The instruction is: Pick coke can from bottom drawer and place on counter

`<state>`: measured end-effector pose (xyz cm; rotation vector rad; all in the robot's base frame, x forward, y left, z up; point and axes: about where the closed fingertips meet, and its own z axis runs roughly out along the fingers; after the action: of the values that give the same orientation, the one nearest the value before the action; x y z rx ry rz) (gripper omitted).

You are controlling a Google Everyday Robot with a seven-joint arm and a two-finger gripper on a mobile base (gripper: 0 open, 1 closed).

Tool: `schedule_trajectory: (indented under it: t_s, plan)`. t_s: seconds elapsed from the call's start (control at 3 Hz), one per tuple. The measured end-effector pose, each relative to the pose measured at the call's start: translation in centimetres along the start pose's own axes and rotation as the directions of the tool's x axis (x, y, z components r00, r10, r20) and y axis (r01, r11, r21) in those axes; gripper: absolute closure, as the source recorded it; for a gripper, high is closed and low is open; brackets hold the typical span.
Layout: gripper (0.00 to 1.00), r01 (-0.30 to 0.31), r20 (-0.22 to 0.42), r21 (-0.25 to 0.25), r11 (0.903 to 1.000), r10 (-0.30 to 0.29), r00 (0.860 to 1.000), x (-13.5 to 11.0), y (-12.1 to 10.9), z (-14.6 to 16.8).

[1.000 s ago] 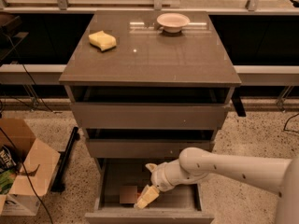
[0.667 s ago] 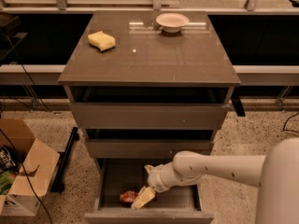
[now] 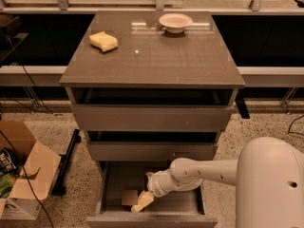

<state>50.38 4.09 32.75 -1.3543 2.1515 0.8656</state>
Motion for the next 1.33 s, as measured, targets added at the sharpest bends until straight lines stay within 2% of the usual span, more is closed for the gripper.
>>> schedule_trajectory:
  t_s: [0.33,1.0,1.33]
  plan:
    - [0.00,0.000,0.000,0.000,1.0000,0.000,1.000,0.0,0.0,0.0]
    - [0.00,-0.027,-0.093,0.016,0.9995,0.028,0.995,2.2,-3.8,7.0]
    - [0.00,-0.050,-0.083,0.060,0.9969,0.055,0.995,4.1,-6.4,10.0]
